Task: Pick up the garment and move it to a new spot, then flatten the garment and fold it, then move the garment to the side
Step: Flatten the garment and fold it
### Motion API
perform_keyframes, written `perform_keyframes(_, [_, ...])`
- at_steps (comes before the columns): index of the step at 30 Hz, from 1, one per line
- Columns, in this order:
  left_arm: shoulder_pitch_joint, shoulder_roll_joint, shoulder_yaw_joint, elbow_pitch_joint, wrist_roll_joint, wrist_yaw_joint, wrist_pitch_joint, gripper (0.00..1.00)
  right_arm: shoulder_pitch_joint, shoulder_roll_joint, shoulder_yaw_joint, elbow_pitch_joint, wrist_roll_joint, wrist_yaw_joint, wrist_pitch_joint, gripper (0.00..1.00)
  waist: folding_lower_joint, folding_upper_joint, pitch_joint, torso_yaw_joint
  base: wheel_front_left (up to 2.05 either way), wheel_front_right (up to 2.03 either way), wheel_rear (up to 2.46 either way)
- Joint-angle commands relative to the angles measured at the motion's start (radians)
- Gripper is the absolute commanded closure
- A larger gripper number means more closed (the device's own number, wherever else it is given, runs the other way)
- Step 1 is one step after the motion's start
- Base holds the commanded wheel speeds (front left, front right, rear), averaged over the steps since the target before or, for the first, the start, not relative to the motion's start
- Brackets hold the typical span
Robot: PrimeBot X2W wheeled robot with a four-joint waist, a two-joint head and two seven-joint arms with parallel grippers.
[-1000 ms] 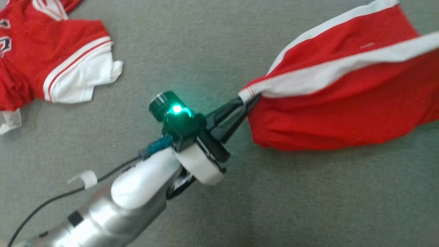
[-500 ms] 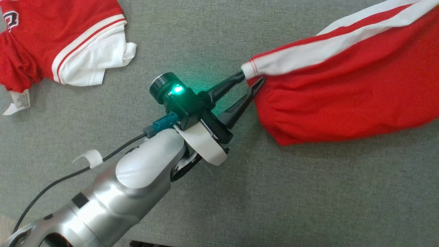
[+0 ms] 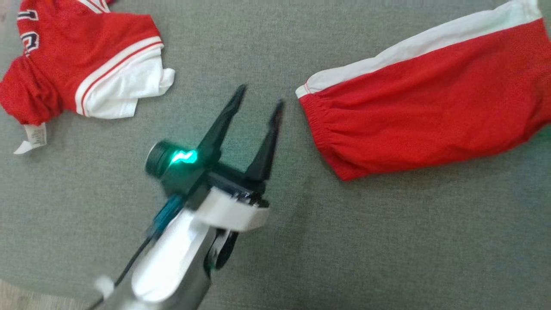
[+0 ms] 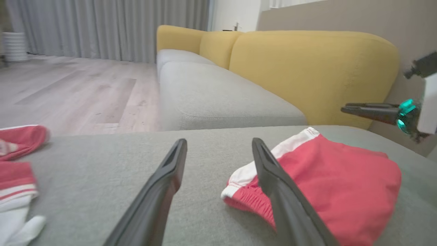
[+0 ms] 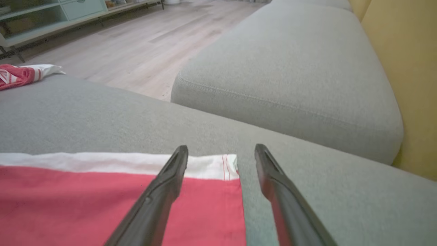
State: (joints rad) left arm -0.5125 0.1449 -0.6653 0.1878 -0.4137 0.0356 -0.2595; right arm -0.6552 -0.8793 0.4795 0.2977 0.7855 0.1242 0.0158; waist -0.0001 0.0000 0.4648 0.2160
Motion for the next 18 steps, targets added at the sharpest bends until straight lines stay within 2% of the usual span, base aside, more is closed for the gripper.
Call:
perform_keyframes(1, [0.03, 0.004, 0.067, -0.054, 0.023, 0.011, -0.002, 0.0, 0.049, -0.016, -0.004, -0.002, 0.01, 0.007, -0.011, 0.0, 0.0001, 0.0, -0.022, 0.002, 0.0, 0.0, 0.0])
perform_keyframes(3, [0.131, -0.035, 0.165, -0.127, 0.075, 0.039, -0.002, 0.0, 0.093, 0.012, -0.027, 0.059, 0.02, 0.007, -0.012, 0.0, 0.0001, 0.0, -0.049, 0.021, 0.0, 0.0, 0.0])
perform_keyframes(7, [0.237, -0.073, 0.249, -0.218, 0.166, 0.081, -0.002, 0.0, 0.131, 0.049, -0.072, 0.174, 0.006, 0.007, 0.014, 0.0, 0.0001, 0.0, -0.082, 0.067, 0.0, 0.0, 0.0])
perform_keyframes(11, [0.314, -0.089, 0.267, -0.284, 0.239, 0.116, -0.002, 0.0, 0.153, 0.093, -0.116, 0.319, -0.018, 0.007, 0.054, 0.0, 0.0001, 0.0, -0.111, 0.123, 0.0, 0.0, 0.0])
perform_keyframes(15, [0.37, -0.094, 0.257, -0.302, 0.241, 0.132, -0.002, 0.0, 0.189, 0.154, -0.116, 0.422, -0.004, 0.007, 0.137, 0.0, 0.0001, 0.0, -0.14, 0.169, 0.0, 0.0, 0.0])
perform_keyframes(16, [0.38, -0.094, 0.252, -0.303, 0.237, 0.134, -0.002, 0.0, 0.2, 0.169, -0.114, 0.427, 0.018, 0.007, 0.159, 0.83, 0.0001, 0.0, -0.146, 0.177, 0.0, 0.0, 0.0])
perform_keyframes(17, [0.387, -0.094, 0.252, -0.306, 0.236, 0.143, -0.002, 0.0, 0.208, 0.179, -0.114, 0.425, 0.039, 0.007, 0.174, 1.0, 0.0001, 0.0, -0.151, 0.181, 0.0, 0.0, 0.0])
perform_keyframes(18, [0.392, -0.094, 0.251, -0.308, 0.239, 0.149, -0.002, 0.0, 0.213, 0.183, -0.113, 0.421, 0.052, 0.007, 0.179, 1.0, 0.0001, 0.0, -0.155, 0.183, 0.0, 0.0, 0.0])
